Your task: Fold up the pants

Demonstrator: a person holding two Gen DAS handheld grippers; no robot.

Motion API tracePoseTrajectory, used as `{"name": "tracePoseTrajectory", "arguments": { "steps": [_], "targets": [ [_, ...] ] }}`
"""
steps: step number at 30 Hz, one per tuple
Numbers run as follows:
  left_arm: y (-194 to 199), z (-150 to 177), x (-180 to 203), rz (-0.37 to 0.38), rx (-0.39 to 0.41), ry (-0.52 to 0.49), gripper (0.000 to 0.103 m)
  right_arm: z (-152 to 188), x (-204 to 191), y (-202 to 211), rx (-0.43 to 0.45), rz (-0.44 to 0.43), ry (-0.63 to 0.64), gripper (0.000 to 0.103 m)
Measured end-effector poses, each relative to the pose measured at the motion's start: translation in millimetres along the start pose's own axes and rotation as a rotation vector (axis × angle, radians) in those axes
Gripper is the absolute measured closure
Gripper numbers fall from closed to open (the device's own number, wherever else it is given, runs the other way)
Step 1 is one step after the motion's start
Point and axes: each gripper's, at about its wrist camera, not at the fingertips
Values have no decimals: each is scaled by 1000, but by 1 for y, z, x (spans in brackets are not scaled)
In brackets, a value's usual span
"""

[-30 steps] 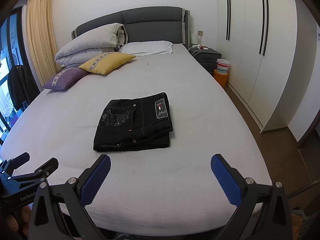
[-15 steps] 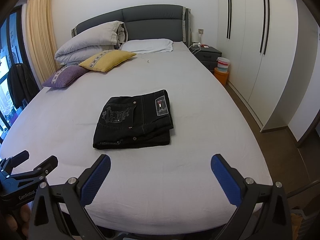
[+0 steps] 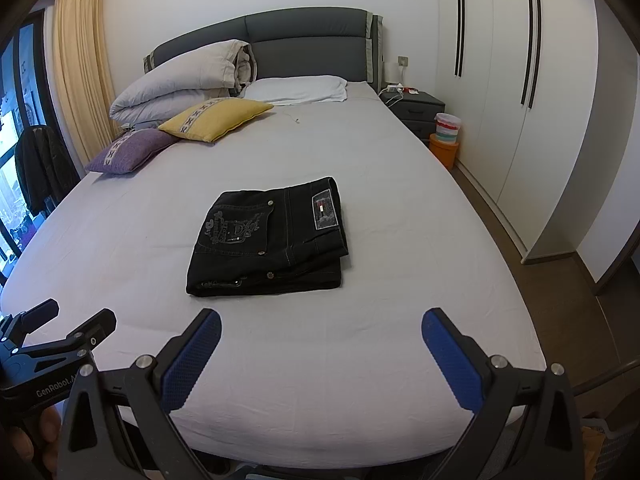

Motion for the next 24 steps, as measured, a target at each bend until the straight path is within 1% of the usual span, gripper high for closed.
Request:
{"name": "tracePoseTrajectory", "arguments": {
  "steps": [18,22,24],
  "targets": [
    [-3,-1,1,10,-5,1,0,3,2,-4,-13,0,6,0],
    [-1,-2,2,-15,5,-13,0,2,3,-6,-18,0,9,0],
    [-1,-3,2,-11,10,-13,0,2,4,-7,-19,0,10,0]
  ]
}}
Point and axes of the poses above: each gripper's, at about its wrist camera, not at the fingertips, and y roughly against the way its jaws point, x to its right, z to its underside, and after that the axes turned 15 degrees about -y, right-handed
